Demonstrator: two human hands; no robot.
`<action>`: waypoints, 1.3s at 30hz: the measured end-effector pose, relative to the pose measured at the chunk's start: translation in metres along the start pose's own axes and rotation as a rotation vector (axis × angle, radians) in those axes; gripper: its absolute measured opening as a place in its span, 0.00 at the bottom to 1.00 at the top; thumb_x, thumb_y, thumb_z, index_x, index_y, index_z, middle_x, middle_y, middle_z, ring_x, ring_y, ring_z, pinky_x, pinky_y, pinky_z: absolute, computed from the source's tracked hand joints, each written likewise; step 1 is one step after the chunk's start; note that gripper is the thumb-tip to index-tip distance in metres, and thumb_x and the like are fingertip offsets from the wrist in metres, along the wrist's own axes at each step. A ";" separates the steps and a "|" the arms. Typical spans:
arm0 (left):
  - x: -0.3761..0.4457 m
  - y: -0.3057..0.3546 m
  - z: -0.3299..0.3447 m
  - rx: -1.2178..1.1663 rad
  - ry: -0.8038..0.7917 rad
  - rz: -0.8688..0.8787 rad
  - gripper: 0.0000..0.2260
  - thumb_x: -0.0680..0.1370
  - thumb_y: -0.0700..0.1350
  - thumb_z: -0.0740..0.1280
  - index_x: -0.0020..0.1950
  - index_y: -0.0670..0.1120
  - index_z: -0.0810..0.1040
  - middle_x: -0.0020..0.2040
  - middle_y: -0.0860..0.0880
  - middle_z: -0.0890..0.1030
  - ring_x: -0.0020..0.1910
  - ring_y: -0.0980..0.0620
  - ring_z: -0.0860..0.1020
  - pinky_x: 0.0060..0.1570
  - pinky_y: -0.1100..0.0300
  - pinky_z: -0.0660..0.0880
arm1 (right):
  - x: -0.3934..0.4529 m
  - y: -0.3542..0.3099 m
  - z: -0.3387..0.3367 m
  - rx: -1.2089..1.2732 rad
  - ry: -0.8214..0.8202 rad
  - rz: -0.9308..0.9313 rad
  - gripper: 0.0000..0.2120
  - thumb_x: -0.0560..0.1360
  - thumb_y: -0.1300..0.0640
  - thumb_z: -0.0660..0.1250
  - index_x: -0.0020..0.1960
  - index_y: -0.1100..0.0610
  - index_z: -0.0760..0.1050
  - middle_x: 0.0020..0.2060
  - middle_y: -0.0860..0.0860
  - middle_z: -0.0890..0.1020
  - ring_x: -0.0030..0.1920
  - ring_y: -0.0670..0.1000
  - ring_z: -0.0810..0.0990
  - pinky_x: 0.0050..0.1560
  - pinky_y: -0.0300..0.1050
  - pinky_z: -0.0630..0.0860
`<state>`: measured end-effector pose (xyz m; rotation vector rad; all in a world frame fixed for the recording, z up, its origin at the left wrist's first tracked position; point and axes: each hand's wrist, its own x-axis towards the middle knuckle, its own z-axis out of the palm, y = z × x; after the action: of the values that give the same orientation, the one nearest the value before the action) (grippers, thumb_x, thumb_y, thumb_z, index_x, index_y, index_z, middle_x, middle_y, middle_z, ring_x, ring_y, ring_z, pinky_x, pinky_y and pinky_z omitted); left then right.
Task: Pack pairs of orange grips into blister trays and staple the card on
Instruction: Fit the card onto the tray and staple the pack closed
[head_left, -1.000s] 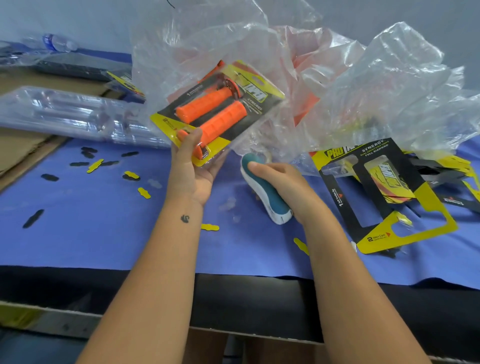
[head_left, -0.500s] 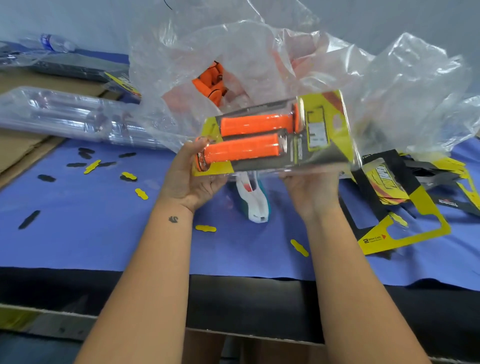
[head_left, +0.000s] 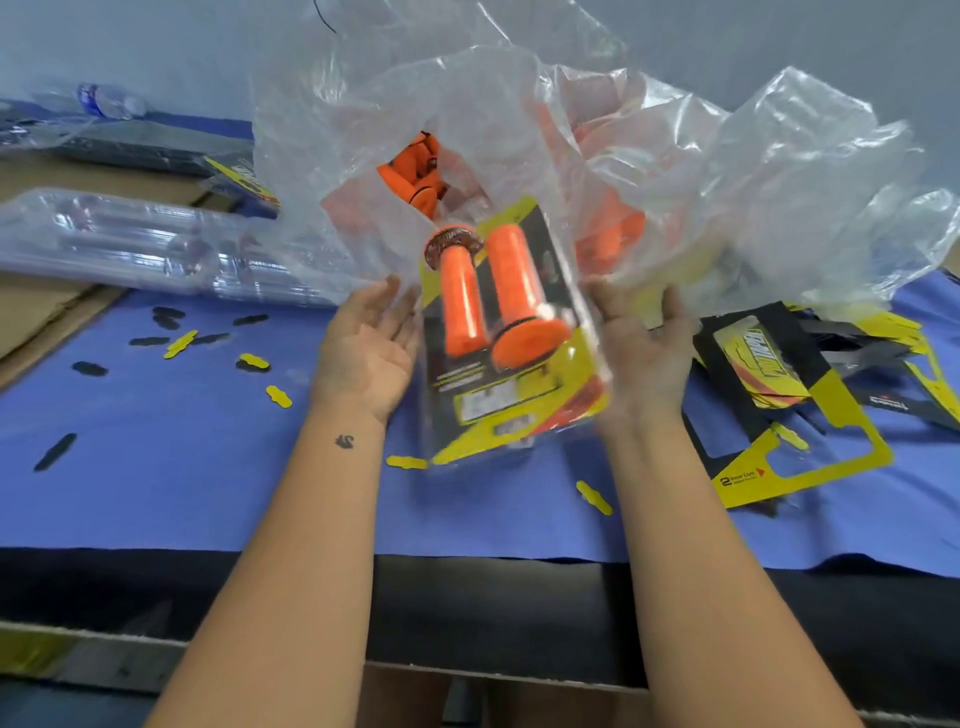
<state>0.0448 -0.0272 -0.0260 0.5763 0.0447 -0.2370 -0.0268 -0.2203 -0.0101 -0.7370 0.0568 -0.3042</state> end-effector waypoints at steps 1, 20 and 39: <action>0.003 -0.004 0.000 0.088 -0.010 0.020 0.08 0.79 0.35 0.60 0.52 0.43 0.77 0.42 0.49 0.83 0.46 0.52 0.83 0.46 0.61 0.80 | 0.002 0.003 0.001 0.021 0.004 0.038 0.28 0.76 0.42 0.55 0.43 0.63 0.83 0.40 0.57 0.83 0.42 0.52 0.83 0.47 0.41 0.79; -0.013 0.012 -0.001 0.297 -0.111 0.026 0.11 0.79 0.45 0.60 0.57 0.43 0.77 0.51 0.51 0.85 0.52 0.54 0.83 0.54 0.61 0.78 | -0.006 0.018 0.019 -0.176 -0.036 -0.104 0.14 0.77 0.68 0.63 0.35 0.56 0.76 0.31 0.52 0.79 0.32 0.49 0.77 0.38 0.41 0.75; -0.002 -0.009 0.005 0.517 0.030 -0.018 0.07 0.77 0.31 0.64 0.46 0.43 0.77 0.37 0.48 0.84 0.35 0.53 0.84 0.34 0.64 0.79 | 0.002 0.036 0.012 -0.949 0.158 0.059 0.10 0.78 0.50 0.66 0.48 0.56 0.79 0.40 0.48 0.83 0.41 0.48 0.79 0.41 0.40 0.74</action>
<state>0.0406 -0.0370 -0.0263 1.0947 0.0167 -0.2586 -0.0136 -0.1880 -0.0245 -1.6469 0.3910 -0.2717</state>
